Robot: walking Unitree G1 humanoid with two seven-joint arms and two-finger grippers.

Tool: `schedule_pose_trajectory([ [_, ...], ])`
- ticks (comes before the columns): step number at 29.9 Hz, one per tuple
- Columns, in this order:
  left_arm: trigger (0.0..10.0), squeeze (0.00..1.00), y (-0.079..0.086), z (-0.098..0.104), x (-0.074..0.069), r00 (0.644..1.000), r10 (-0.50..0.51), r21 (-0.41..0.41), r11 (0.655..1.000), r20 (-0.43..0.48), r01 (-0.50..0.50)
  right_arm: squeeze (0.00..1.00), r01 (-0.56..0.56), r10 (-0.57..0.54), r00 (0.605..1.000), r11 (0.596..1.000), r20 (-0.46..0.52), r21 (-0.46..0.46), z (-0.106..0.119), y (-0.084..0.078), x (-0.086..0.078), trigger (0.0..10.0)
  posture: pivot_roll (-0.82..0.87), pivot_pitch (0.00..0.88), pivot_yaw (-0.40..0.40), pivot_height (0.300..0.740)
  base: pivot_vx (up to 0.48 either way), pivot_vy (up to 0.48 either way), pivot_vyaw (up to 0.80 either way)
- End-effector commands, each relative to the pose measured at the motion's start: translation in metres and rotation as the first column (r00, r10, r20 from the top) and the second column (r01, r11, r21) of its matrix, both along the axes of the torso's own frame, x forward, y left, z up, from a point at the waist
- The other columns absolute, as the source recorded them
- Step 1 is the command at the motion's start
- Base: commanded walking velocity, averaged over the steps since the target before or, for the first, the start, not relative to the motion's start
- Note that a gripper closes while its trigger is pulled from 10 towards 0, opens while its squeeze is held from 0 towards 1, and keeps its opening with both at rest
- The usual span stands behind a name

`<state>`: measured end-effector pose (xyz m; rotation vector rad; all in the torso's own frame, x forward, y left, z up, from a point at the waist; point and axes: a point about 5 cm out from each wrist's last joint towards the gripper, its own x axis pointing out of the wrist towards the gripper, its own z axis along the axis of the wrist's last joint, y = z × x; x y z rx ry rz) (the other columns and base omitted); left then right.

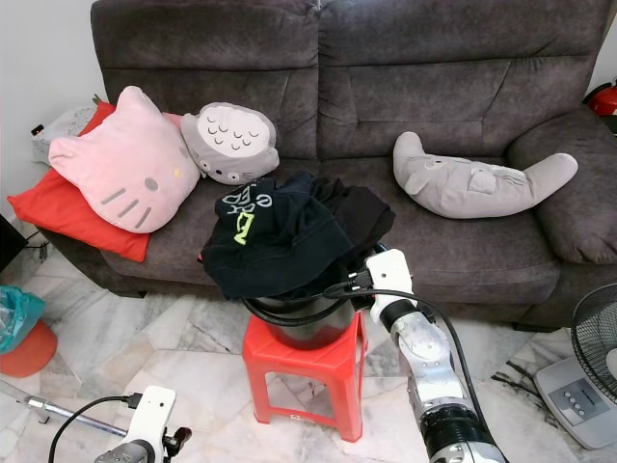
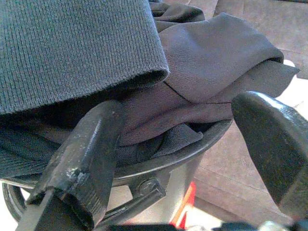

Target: Hang hanger

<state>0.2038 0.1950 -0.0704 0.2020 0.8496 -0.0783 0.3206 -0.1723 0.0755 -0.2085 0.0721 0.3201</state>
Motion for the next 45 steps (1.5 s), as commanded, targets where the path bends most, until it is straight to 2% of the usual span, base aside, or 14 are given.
schedule_pose_trajectory([
  [1, 10.0, 0.00, 0.006, 0.000, -0.002, 1.000, 0.003, 0.026, 1.000, -0.009, -0.003, 0.00, -0.027, 0.027, 0.999, 1.000, 0.017, -0.006, 0.004, 0.004, 0.003, 10.0, -0.20, 0.000, 0.115, 0.740, 0.000, 0.000, 0.00],
  [10, 10.0, 0.00, 0.006, 0.000, -0.002, 1.000, 0.001, 0.030, 1.000, -0.006, 0.000, 0.00, -0.083, 0.085, 0.994, 0.996, 0.067, -0.028, 0.012, 0.011, 0.007, 10.0, -0.21, 0.000, 0.118, 0.740, 0.000, 0.000, 0.00],
  [25, 10.0, 0.00, 0.007, -0.001, -0.003, 1.000, 0.002, 0.037, 0.999, -0.009, -0.001, 0.00, -0.175, 0.184, 0.979, 0.979, 0.086, -0.103, 0.015, 0.022, 0.007, 10.0, -0.21, 0.000, 0.118, 0.740, 0.000, 0.000, 0.00],
  [34, 10.0, 0.00, 0.006, 0.000, -0.002, 1.000, -0.001, 0.032, 0.999, -0.007, 0.002, 0.00, -0.132, 0.137, 0.990, 0.980, 0.027, -0.148, 0.001, 0.016, 0.005, 10.0, -0.21, 0.000, 0.118, 0.740, 0.000, 0.000, 0.00],
  [45, 10.0, 0.00, 0.007, 0.000, -0.003, 1.000, 0.001, 0.036, 0.999, -0.006, 0.000, 0.00, -0.110, 0.129, 0.987, 0.977, 0.096, -0.184, 0.009, 0.015, 0.006, 10.0, -0.20, 0.000, 0.118, 0.740, 0.000, 0.000, 0.00],
])
